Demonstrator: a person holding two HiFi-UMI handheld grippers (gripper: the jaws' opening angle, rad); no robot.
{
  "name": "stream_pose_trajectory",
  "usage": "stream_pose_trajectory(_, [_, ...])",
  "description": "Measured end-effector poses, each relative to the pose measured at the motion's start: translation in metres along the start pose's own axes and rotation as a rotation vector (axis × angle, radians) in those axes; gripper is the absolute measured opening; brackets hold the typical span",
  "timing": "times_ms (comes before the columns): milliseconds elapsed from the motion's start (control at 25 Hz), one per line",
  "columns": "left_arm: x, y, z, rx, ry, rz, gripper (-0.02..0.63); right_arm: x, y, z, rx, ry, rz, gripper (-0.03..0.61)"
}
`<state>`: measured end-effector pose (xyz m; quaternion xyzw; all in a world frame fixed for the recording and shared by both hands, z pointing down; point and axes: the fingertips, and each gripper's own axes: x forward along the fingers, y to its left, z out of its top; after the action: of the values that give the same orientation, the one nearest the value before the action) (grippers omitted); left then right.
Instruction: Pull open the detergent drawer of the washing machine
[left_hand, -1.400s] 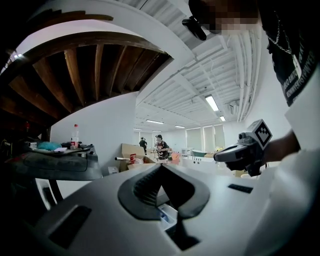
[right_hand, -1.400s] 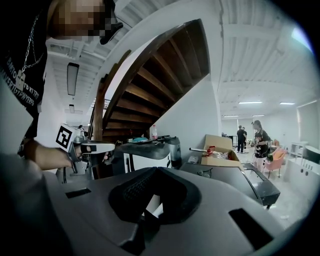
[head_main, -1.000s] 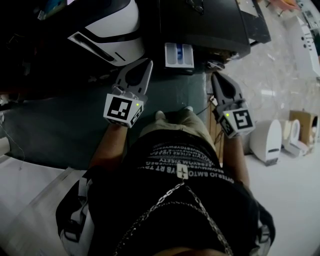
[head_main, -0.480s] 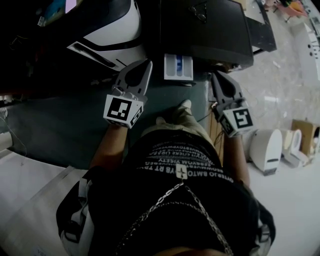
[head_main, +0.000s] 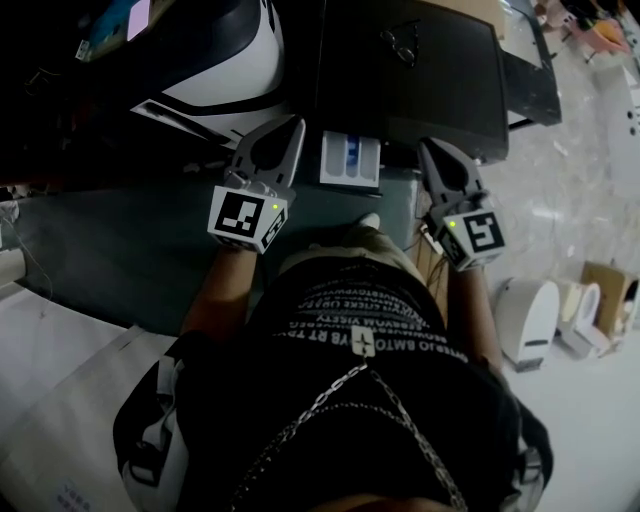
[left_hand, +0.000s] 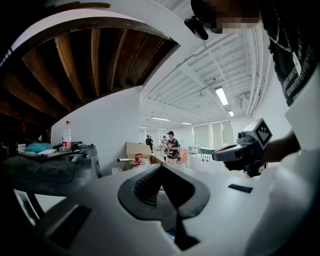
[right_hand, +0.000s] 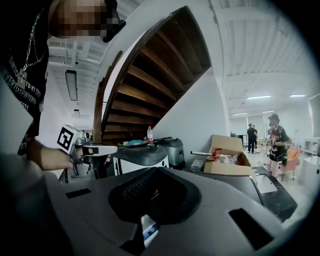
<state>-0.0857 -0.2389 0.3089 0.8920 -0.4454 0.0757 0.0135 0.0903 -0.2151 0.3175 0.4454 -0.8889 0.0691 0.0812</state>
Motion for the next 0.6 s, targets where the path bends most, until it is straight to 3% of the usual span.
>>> stream_pose_trajectory(600, [0.061,-0.002,0.008,0.006,0.026,0.099,-0.005,0.029,-0.065,0.000,0.004,0.021,0.119,0.003])
